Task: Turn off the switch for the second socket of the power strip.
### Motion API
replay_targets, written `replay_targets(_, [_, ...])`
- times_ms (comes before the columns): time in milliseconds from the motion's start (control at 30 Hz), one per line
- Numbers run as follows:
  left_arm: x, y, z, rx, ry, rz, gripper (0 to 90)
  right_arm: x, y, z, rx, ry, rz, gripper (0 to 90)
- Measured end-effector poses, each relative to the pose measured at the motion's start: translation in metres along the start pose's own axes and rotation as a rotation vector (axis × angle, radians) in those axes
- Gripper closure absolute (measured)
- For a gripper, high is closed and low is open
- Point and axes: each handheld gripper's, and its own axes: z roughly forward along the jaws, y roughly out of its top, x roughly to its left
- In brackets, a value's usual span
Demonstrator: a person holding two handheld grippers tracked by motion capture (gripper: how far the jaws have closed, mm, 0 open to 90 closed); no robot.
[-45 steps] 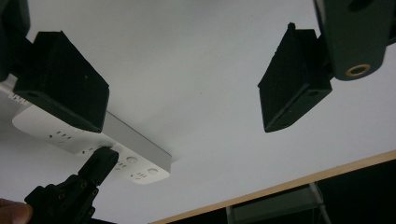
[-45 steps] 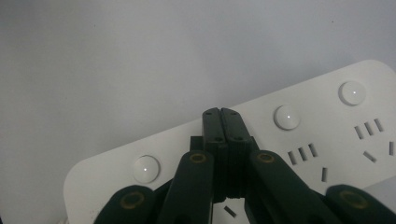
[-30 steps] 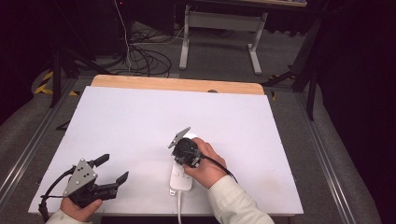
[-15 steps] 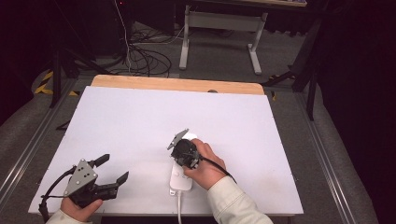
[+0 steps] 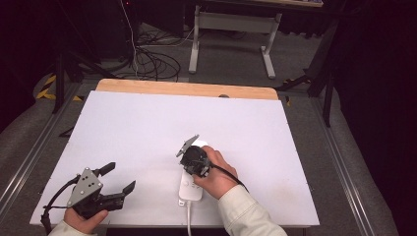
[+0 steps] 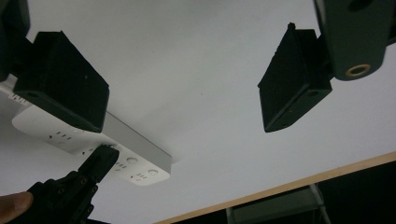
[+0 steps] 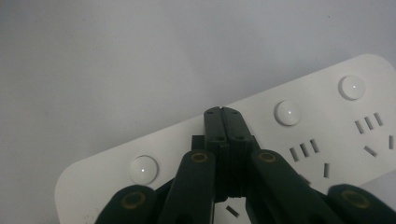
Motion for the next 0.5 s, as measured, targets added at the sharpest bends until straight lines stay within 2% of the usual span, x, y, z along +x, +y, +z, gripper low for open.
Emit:
replay_targets(300, [0.0003, -0.0001, -0.0001, -0.001, 0.002, -0.005, 16.7, -0.0004, -0.0001, -0.0002, 0.0, -0.001, -0.001, 90.0])
replay_targets(333, [0.0003, -0.0001, -0.0002, -0.002, 0.002, -0.005, 16.7, -0.0006, -0.0004, -0.003, -0.025, -0.003, 0.004, 90.0])
replay_targets(400, [0.0007, 0.0, -0.0002, -0.001, 0.001, -0.001, 16.7, -0.0018, -0.002, -0.0047, -0.016, 0.001, 0.014, 90.0])
replay_targets(467, [0.0009, 0.0, -0.0002, -0.003, 0.001, -0.003, 16.7, -0.0014, -0.0046, -0.0089, -0.057, 0.003, 0.01, 90.0])
replay_targets(500, [0.001, 0.0, -0.0004, -0.003, 0.001, -0.003, 16.7, -0.0014, -0.0046, -0.0089, -0.057, 0.003, 0.01, 90.0])
